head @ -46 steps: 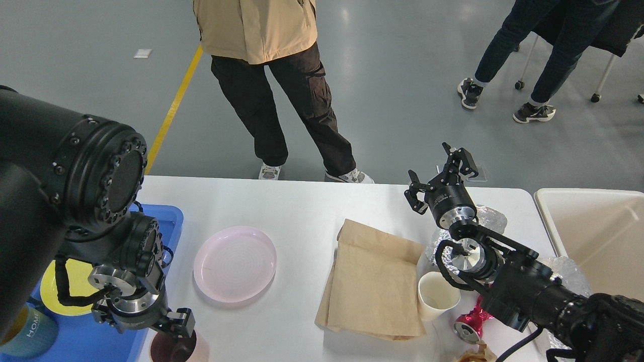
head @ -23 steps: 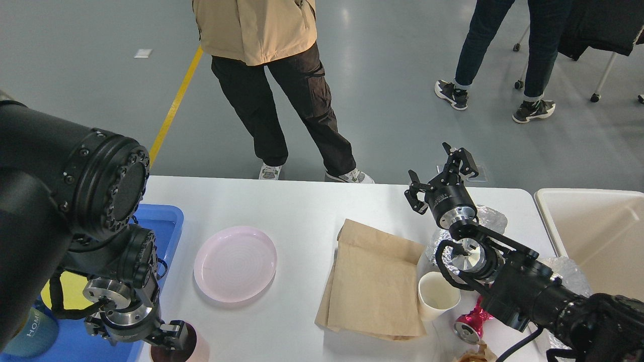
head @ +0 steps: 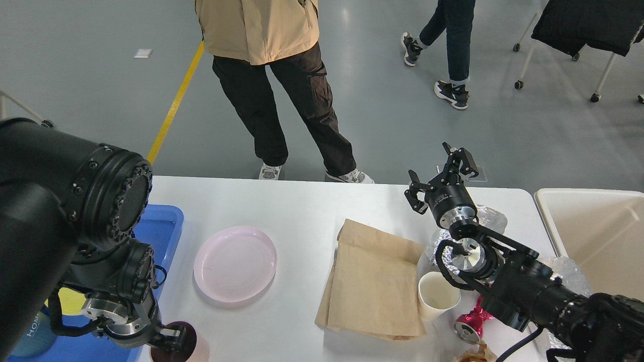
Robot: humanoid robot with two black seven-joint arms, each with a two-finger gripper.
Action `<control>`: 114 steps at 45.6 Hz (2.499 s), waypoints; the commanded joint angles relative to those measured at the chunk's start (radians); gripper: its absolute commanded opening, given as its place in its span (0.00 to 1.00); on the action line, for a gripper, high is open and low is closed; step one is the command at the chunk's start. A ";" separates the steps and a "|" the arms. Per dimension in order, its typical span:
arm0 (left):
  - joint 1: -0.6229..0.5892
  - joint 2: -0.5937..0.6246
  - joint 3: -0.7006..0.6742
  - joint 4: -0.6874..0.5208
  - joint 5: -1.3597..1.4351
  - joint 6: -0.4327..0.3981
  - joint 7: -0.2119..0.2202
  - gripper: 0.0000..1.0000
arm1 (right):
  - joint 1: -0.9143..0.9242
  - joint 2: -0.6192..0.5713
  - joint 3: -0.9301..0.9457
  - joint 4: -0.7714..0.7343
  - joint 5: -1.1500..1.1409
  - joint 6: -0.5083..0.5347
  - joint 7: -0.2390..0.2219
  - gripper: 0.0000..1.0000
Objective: Tidy desktop
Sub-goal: 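Grasp the pink mug with the left gripper and lift it, then set the pink mug into the blue tray corner and release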
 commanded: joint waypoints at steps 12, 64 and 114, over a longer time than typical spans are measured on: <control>0.037 -0.001 -0.008 0.000 0.000 0.034 -0.001 0.84 | 0.000 0.000 0.000 0.000 0.000 0.000 0.000 1.00; 0.021 0.014 -0.024 0.000 -0.001 0.045 -0.015 0.00 | -0.002 0.000 0.000 0.000 0.000 0.000 0.000 1.00; -0.496 0.270 0.145 0.009 0.200 -0.650 -0.256 0.00 | -0.002 0.000 0.000 0.000 0.000 0.000 0.000 1.00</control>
